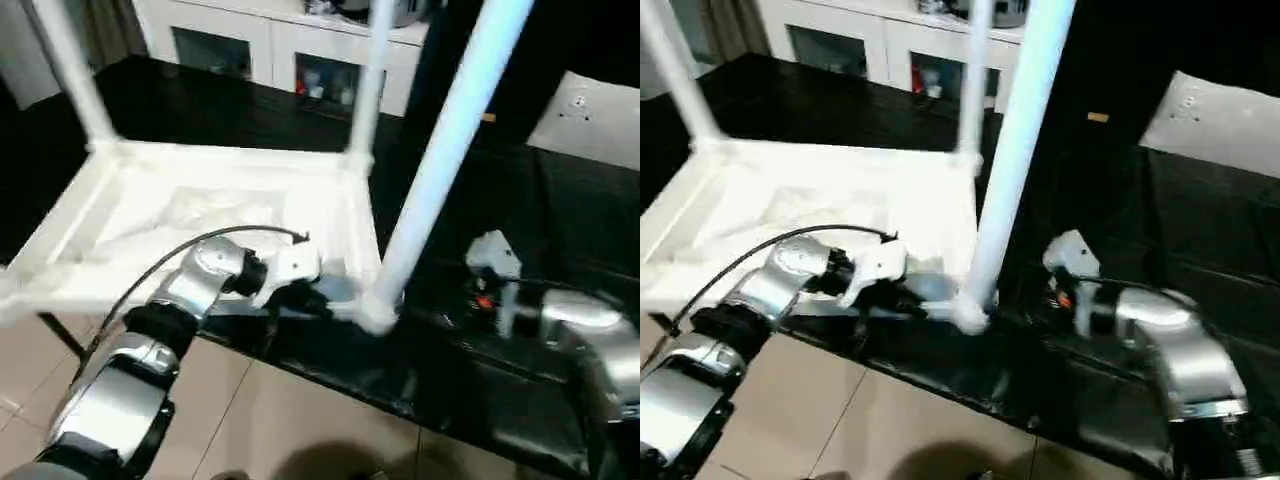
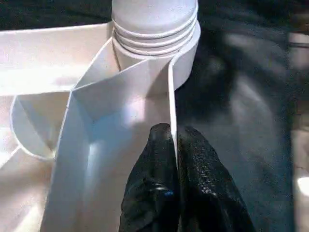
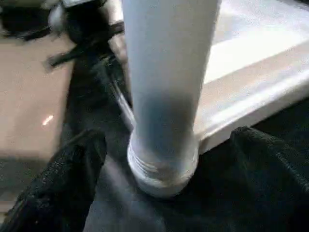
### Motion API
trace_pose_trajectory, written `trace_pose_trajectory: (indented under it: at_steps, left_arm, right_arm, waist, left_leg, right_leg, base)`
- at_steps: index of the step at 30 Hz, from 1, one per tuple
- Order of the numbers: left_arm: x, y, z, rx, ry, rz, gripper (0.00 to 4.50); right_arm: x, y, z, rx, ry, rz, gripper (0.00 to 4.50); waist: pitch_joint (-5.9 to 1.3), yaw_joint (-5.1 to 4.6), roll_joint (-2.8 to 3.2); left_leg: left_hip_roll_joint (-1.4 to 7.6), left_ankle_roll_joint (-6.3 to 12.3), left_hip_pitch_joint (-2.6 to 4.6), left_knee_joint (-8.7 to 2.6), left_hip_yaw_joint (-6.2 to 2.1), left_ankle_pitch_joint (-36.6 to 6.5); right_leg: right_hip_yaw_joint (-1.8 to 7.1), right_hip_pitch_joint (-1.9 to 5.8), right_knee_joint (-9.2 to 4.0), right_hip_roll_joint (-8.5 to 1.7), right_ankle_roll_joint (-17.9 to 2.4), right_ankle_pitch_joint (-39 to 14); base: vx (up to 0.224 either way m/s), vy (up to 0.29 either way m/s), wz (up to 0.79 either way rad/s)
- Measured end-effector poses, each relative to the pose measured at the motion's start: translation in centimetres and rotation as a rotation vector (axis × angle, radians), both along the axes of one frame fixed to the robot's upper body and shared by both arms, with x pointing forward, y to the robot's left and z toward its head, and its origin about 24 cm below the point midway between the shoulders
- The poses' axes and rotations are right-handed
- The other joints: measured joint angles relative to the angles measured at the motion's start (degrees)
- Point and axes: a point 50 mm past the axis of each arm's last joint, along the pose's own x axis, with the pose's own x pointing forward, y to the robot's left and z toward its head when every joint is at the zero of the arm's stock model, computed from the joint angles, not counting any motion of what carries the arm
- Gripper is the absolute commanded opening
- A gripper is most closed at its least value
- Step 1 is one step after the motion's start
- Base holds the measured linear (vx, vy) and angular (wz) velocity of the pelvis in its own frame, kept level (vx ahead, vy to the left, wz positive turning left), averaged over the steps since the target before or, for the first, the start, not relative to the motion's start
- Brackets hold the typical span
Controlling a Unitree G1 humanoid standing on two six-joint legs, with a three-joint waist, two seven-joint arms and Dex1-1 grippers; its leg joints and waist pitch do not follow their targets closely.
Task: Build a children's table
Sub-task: Rotate leg to tighten
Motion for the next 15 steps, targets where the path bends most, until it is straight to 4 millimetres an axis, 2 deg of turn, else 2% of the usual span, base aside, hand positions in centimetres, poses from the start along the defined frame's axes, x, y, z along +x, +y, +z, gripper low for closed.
trace_pose_trajectory:
  at_steps: [4,5,10,15]
  left_arm:
    - [-0.6,0.3,0.2,0.015,0.026,-0.086,0.0]
    - [-0.7,0.3,0.1,0.015,0.029,-0.101,0.0]
    - [-1.4,0.1,0.1,0.014,0.032,-0.176,0.0]
    - [-1.6,0.0,0.2,0.014,0.031,-0.188,0.0]
  right_arm:
    - [-0.5,0.9,-0.4,-0.002,0.025,0.11,4.46]
    - [-0.6,1.2,-0.6,-0.001,0.033,0.132,4.19]
    - [-0.6,2.3,-1.5,0.023,0.06,0.198,3.74]
    - [-0.4,3.0,-1.8,0.046,0.085,0.239,3.47]
  waist:
    - [0.01,0.67,-0.01]
    - [0.01,0.8,-0.01]
    - [0.02,0.97,-0.06]
    - [0.03,1.02,-0.07]
  left_leg:
    - [0.03,-0.01,0.0,-0.04,0.02,0.0]
    - [0.03,0.0,0.0,-0.04,0.02,0.0]
    - [0.03,-0.01,-0.01,-0.03,0.06,0.0]
    - [0.04,-0.01,-0.02,-0.02,0.06,0.0]
  right_leg:
    - [-0.02,-0.03,0.02,0.0,0.0,0.0]
    - [-0.02,-0.03,0.02,0.0,0.0,0.0]
    - [-0.01,-0.03,0.02,-0.03,-0.1,0.0]
    - [-0.02,-0.04,0.04,-0.02,-0.1,0.0]
  base:
    - [0.0,0.0,0.0]
    - [0.0,0.0,0.0]
    - [0.0,0.0,0.0]
    - [0.0,0.0,0.0]
